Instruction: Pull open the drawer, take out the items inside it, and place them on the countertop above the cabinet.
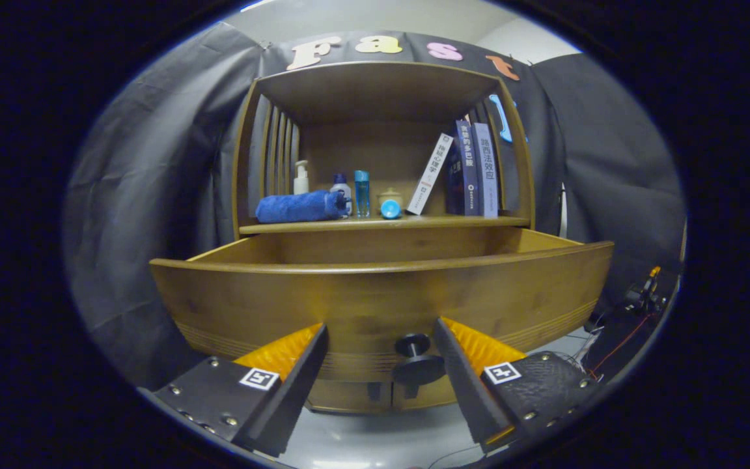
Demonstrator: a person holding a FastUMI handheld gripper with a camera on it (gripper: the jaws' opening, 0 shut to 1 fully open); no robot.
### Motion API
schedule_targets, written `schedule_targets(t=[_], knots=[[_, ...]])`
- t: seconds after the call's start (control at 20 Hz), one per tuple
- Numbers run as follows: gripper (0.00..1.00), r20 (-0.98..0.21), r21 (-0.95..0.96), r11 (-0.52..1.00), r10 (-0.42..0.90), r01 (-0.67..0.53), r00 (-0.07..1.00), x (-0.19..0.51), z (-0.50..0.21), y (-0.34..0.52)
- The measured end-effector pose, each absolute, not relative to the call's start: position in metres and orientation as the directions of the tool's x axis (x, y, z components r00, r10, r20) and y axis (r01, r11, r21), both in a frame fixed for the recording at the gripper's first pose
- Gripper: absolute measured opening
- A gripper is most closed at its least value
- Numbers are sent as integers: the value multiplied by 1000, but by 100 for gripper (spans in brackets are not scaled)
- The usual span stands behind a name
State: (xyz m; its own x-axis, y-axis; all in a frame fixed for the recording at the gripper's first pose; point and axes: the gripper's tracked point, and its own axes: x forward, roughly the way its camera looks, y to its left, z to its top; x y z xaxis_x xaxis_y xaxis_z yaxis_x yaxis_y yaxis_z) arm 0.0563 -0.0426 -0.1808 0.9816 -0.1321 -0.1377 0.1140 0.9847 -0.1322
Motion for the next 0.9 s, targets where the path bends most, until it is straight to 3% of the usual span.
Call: schedule_targets(t=[0.9], knots=[[100,-96,-110,986,-132,122,987,137,-175,-45]])
